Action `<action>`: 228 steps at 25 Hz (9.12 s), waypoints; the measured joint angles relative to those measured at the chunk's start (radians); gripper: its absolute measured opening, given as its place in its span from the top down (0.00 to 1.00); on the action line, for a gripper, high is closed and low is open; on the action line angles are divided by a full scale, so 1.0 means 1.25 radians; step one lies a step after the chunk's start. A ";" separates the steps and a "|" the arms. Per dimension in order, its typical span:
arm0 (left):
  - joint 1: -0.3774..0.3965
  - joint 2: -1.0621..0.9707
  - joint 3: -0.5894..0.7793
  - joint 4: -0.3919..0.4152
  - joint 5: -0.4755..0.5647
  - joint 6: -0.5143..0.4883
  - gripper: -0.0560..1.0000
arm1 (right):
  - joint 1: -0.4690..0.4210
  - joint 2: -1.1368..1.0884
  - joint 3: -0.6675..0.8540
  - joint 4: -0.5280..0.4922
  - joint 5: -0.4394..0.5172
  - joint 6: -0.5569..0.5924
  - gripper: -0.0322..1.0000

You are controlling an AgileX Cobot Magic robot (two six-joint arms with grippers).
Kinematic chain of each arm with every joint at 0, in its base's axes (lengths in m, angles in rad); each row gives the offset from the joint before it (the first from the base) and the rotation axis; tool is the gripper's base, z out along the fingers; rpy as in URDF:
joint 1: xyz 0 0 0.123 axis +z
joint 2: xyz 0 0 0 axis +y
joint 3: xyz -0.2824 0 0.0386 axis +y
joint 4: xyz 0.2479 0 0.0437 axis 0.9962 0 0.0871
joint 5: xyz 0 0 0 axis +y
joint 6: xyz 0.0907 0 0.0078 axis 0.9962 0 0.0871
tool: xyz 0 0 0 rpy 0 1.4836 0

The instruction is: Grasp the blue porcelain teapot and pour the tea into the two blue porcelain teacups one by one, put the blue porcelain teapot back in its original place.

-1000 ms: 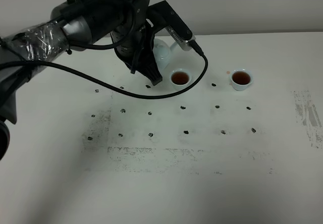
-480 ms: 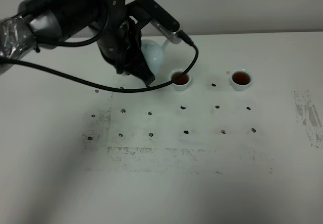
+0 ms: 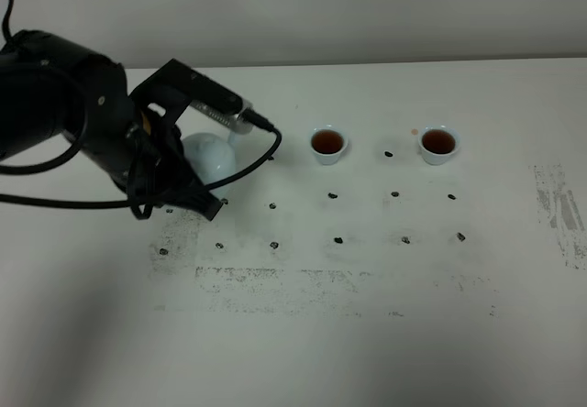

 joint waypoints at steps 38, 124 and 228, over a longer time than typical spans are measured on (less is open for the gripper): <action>0.095 -0.029 0.322 -0.015 -0.309 -0.010 0.91 | 0.000 0.000 0.000 0.000 0.000 0.000 0.41; 0.439 -1.031 0.467 -0.035 0.366 0.031 0.54 | 0.000 0.000 0.000 0.000 0.000 0.000 0.41; 0.347 -1.373 0.542 -0.121 0.306 0.033 0.54 | 0.000 0.000 0.000 0.000 0.000 0.000 0.41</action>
